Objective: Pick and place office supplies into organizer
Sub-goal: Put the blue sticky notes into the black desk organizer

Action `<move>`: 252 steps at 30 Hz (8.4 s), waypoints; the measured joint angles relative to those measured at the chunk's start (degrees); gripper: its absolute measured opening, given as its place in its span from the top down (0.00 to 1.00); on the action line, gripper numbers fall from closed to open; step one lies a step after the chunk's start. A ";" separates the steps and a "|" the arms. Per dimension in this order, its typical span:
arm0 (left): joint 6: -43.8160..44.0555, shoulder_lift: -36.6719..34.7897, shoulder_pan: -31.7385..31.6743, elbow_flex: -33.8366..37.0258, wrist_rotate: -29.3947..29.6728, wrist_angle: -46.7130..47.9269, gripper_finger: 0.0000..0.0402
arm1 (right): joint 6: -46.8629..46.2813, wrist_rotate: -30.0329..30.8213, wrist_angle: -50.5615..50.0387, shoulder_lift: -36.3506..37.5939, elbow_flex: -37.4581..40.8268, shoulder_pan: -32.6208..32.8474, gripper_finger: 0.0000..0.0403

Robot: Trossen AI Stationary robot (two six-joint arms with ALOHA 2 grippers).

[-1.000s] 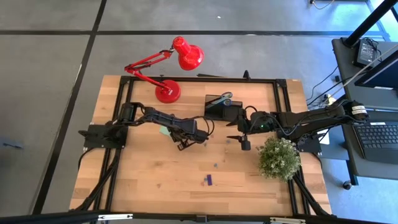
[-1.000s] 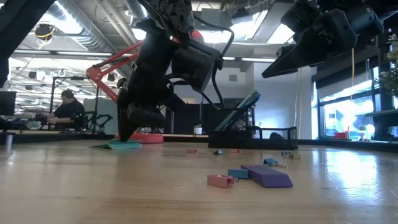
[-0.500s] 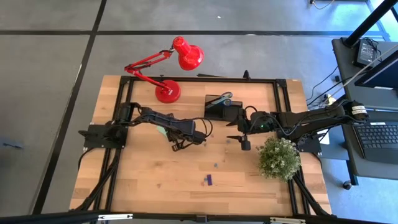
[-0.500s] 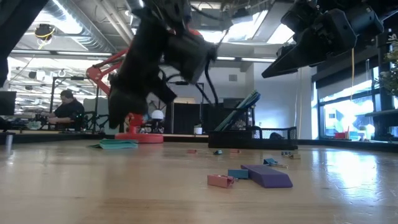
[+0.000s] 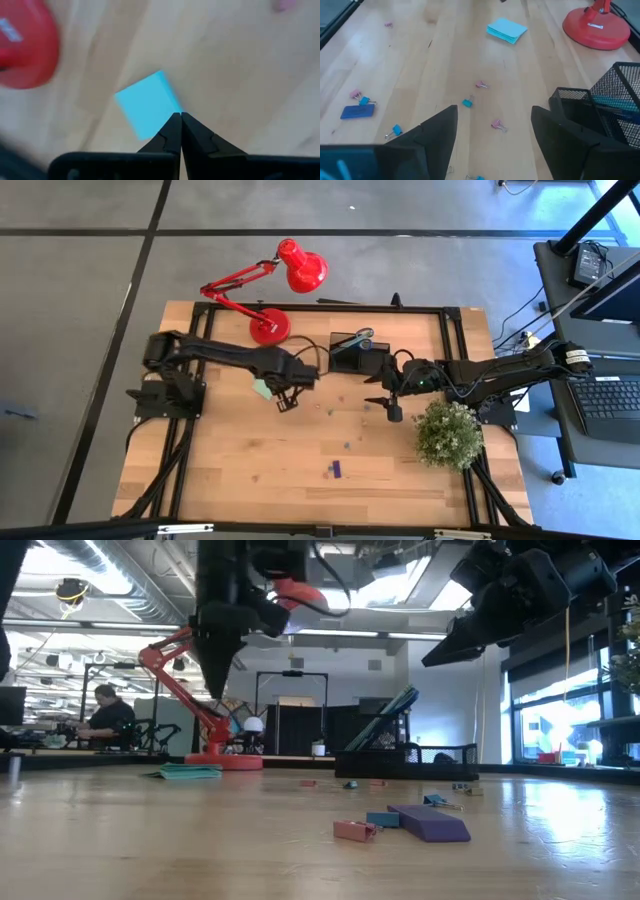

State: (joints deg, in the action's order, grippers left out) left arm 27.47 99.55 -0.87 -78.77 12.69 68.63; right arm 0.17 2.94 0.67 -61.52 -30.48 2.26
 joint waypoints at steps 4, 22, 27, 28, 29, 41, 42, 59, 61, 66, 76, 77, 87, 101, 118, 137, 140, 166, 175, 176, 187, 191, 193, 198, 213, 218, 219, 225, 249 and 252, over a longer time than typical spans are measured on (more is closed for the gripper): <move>1.51 -7.14 -3.08 9.53 -2.17 -7.64 0.99 | 0.00 0.00 -0.90 0.00 0.00 0.00 0.37; 13.81 -10.29 -7.16 30.40 -4.06 -22.64 0.99 | 1.01 0.02 -1.37 0.00 0.00 0.00 0.37; 13.85 -9.97 -7.16 31.96 -3.89 -25.70 1.00 | 1.59 0.02 -1.09 0.00 -0.02 0.00 0.37; 14.03 -9.36 -7.16 32.14 -3.80 -26.10 1.00 | 1.61 0.02 -1.03 0.00 -0.02 0.00 0.37; 14.27 -8.80 -7.16 32.33 -3.79 -26.26 1.00 | 1.61 0.02 -0.99 0.00 -0.02 0.00 0.37; 15.13 -4.34 -7.03 31.45 -8.07 -38.11 0.99 | 3.13 -0.02 -0.95 -0.05 -0.02 0.04 0.37; 15.18 -4.22 -6.90 31.04 -9.39 -39.54 0.99 | 3.51 -0.03 -0.68 -0.34 -0.02 0.15 0.37; 13.11 4.81 -4.80 29.77 -18.78 -65.27 0.99 | 24.52 4.90 18.11 -25.71 -5.13 2.24 0.37; 12.46 5.05 -4.80 29.94 -18.72 -67.86 0.99 | 27.51 5.78 17.21 -28.57 -7.64 2.40 0.37; 11.38 4.98 -4.82 30.00 -18.39 -70.62 0.99 | 31.93 5.68 9.89 -35.42 -14.52 2.51 0.37; 10.75 4.96 -4.82 29.99 -17.58 -70.55 0.99 | 36.89 14.73 2.52 -45.46 -22.36 3.61 0.37; 10.74 4.96 -4.82 30.00 -17.56 -70.47 0.99 | 37.96 15.62 2.74 -45.98 -22.83 3.80 0.37; 10.07 4.96 -4.84 30.00 -17.51 -70.32 0.99 | 39.33 22.56 5.29 -47.36 -22.97 5.57 0.37; 9.93 4.94 -4.84 29.98 -17.44 -70.19 0.99 | 39.14 23.07 10.81 -47.36 -22.88 5.60 0.37; 9.85 4.92 -4.87 30.00 -17.68 -70.22 0.99 | 38.92 17.94 12.00 -47.36 -22.88 5.57 0.38; 9.77 4.90 -4.89 30.00 -18.30 -70.21 0.99 | 39.18 17.77 13.04 -51.17 -23.11 5.29 0.71; 9.74 4.92 -4.89 30.00 -18.68 -70.21 0.99 | 39.18 17.78 13.43 -51.21 -23.06 5.29 0.73; 9.85 4.92 -4.91 30.00 -21.24 -70.24 0.99 | 39.13 18.58 13.98 -51.41 -22.99 6.12 0.57; 10.23 4.94 -5.81 30.00 -22.00 -70.21 0.99 | 41.21 24.06 16.94 -51.47 -22.82 8.32 0.50; 10.38 4.96 -5.90 30.00 -22.17 -70.21 0.99 | 41.35 24.36 17.29 -51.48 -22.80 8.34 0.50; 10.37 4.96 -5.96 30.00 -22.27 -70.17 0.99 | 42.11 24.57 21.21 -51.80 -22.75 9.05 0.50; 10.35 4.96 -5.98 30.00 -22.27 -70.16 0.99 | 41.94 24.39 20.48 -51.76 -22.82 9.05 0.50; 10.35 4.95 -5.98 30.00 -22.27 -70.16 0.99 | 41.94 24.41 20.09 -51.72 -22.84 9.05 0.50; 10.33 4.94 -5.98 30.00 -22.25 -70.17 0.99 | 41.89 24.41 19.32 -51.63 -22.89 9.05 0.54; 10.33 4.94 -5.98 30.00 -22.03 -70.19 0.99 | 41.97 24.44 17.59 -51.47 -22.97 9.01 0.78; 10.31 4.96 -5.98 30.03 -21.66 -70.96 0.99 | 42.00 24.46 17.49 -51.47 -22.97 9.01 0.81; 10.31 4.96 -5.98 30.04 -21.58 -71.18 0.99 | 42.00 24.46 17.46 -51.47 -22.97 9.01 0.81; 10.31 4.98 -6.00 30.06 -21.53 -71.48 0.99 | 42.07 24.48 17.23 -51.45 -22.95 9.01 0.84; 3.28 5.03 -6.09 30.06 -20.74 -73.28 0.99 | 40.60 22.64 15.01 -51.36 -22.93 8.79 0.98; 3.48 5.03 -5.89 30.06 -20.73 -73.63 0.96 | 40.58 22.64 14.93 -51.36 -22.93 8.79 0.98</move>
State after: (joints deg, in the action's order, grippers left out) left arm 30.96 104.57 -6.76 -48.71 -8.04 -5.00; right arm 40.75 25.58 15.60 -112.88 -53.41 11.05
